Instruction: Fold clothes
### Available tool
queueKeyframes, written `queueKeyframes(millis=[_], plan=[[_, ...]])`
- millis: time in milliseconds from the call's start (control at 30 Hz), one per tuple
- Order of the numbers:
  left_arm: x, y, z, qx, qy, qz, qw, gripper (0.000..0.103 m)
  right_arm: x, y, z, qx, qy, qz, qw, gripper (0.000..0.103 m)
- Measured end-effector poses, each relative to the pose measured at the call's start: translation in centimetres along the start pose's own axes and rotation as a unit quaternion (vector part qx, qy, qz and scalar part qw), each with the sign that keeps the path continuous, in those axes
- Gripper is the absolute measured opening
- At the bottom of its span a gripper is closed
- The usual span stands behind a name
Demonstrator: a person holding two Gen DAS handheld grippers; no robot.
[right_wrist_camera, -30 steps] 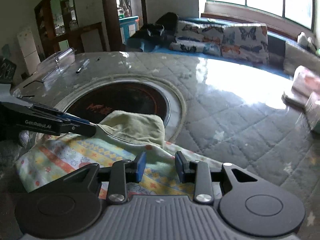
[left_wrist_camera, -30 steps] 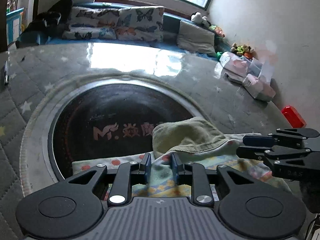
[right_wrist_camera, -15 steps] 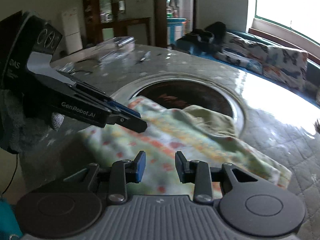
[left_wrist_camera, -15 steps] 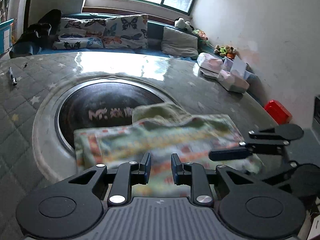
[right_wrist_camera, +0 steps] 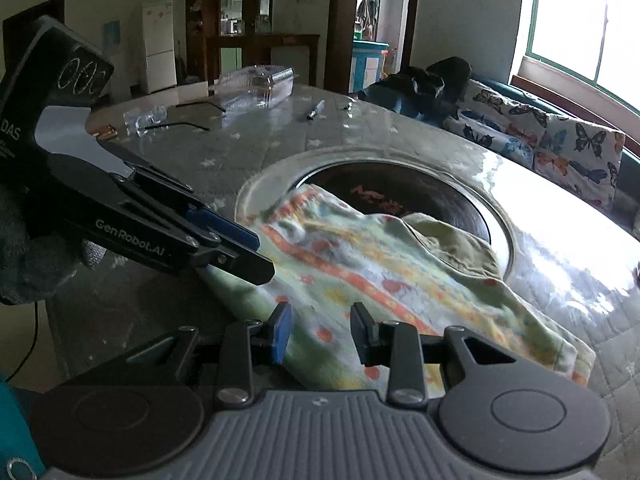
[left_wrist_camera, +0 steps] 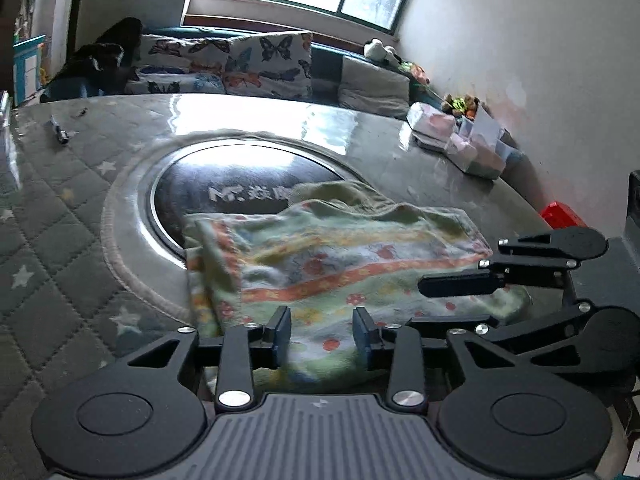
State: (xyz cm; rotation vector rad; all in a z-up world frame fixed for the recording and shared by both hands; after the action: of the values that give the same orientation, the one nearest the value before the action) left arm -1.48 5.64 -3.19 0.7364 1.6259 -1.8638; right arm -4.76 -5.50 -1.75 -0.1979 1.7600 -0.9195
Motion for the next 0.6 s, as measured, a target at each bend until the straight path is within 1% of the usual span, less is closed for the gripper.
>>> queueKeyframes(millis=[67,167,267,367,467,600], plan=[[0.2,-0.1,-0.7,-0.007,-0.011,0.000,0.9999,0.045,0.3,0.6,0.0,-0.004,0.005,-0.007,1.000,0.033],[0.2,-0.4,-1.8,-0.019,-0.027,-0.001,0.9995,0.045,0.5,1.0,-0.1,-0.003,0.000,-0.016,1.000,0.033],[0.1,-0.7,-3.1,-0.030,-0.045,0.002,0.9985,0.049,-0.2,0.6,-0.5,-0.004,-0.010,-0.013,1.000,0.034],[0.1,-0.6,-4.3,-0.041,-0.066,-0.001,0.9969,0.049,-0.8,0.6,-1.4,-0.013,-0.028,-0.014,0.999,0.036],[0.3,-0.3,-5.4,-0.052,-0.083,-0.009,0.9952,0.049,-1.2,1.3,-2.4,-0.027,-0.047,-0.025,0.998,0.037],[0.7,0.0,-6.3,-0.057,-0.089,-0.014,0.9943,0.046,-1.7,2.8,-4.1,-0.043,-0.073,-0.036,0.996,0.037]])
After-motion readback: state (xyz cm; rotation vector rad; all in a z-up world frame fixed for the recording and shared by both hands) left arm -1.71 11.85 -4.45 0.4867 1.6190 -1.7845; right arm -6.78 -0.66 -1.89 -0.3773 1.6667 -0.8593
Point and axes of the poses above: each gripper's, at about its wrist camera, not at the fingertips, and y roughly the way its jaws point, z to its right, x to its underside, the point moved 6 cm from there along y, roughly the way its jaws point, and after that the axes turned 13 degrees about -x, right-handed, at the moved point
